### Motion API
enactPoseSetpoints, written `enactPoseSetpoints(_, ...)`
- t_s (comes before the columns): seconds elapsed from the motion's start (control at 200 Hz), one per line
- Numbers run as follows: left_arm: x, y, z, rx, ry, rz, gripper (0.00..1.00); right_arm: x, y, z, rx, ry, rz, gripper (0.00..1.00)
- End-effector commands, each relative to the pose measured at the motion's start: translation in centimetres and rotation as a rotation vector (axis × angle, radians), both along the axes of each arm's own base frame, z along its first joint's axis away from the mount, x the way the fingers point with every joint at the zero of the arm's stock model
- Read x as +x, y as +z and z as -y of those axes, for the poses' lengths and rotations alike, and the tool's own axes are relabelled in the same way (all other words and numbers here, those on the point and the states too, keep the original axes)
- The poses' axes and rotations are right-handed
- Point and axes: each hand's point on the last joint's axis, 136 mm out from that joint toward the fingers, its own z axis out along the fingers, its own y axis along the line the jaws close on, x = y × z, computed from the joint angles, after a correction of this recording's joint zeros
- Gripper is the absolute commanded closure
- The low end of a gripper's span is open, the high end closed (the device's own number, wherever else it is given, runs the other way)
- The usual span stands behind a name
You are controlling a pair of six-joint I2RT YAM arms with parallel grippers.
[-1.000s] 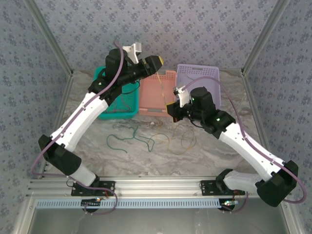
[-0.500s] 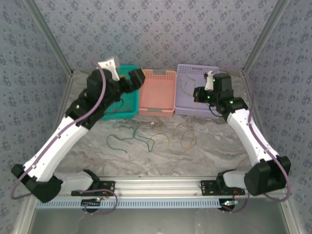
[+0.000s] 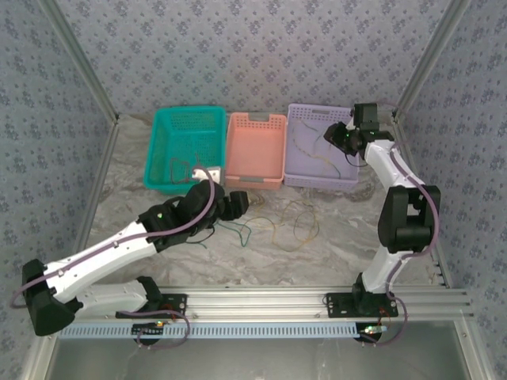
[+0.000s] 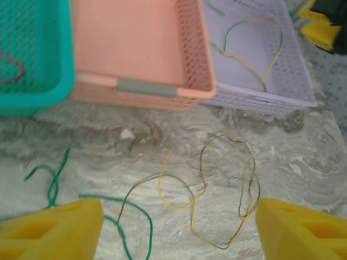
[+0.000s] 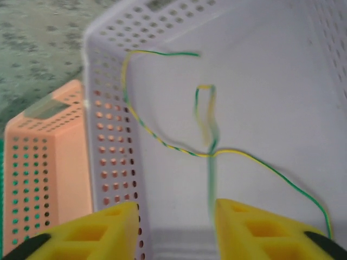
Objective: Untangle the cables
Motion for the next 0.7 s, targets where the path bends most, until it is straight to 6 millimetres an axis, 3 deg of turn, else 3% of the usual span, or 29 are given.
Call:
enactPoseSetpoints(0.0, -0.5, -2.3, -1.8, -0.008, 0.090, -0.050, 0.32, -1.4, 3.1, 0.6, -0.055, -0.031, 0.059, 0.46)
enactPoseSetpoints(0.135, -1.2, -5.4, -2.1, -0.013, 0.097, -0.110, 0.43, -6.4, 7.8, -0.4, -0.176, -0.024, 0.153, 0.41)
enactPoseSetpoints(0.25, -1.9, -7.3, -2.8, 0.005, 0.117, -0.154, 0.46, -11.4, 8.5, -3.9, -0.178, 0.044, 0.169, 0.47)
enactPoseSetpoints(0.27, -2.0, -7.7, -3.2, 0.012, 0.127, -0.162, 0.46, -12.7, 7.4, -4.6, -0.191, 0.065, 0.153, 0.48)
enactPoseSetpoints(0.35, -2.5, -8.1, -5.1, 0.027, 0.179, -0.175, 0.46, -16.7, 6.4, -8.4, -0.224, 0.175, 0.187, 0.52)
enactPoseSetpoints(0.455, -3.0, -7.6, -9.2, 0.043, 0.285, -0.172, 0.45, -21.1, 4.3, -13.3, -0.226, 0.339, 0.208, 0.55)
enactPoseSetpoints(0.56, -3.6, -8.0, -13.3, 0.023, 0.376, -0.212, 0.46, -24.5, 1.6, -17.8, -0.215, 0.457, 0.162, 0.56)
enactPoseSetpoints(0.694, -4.2, -8.9, -14.8, -0.020, 0.405, -0.265, 0.46, -27.8, -2.1, -21.9, -0.189, 0.473, 0.070, 0.52)
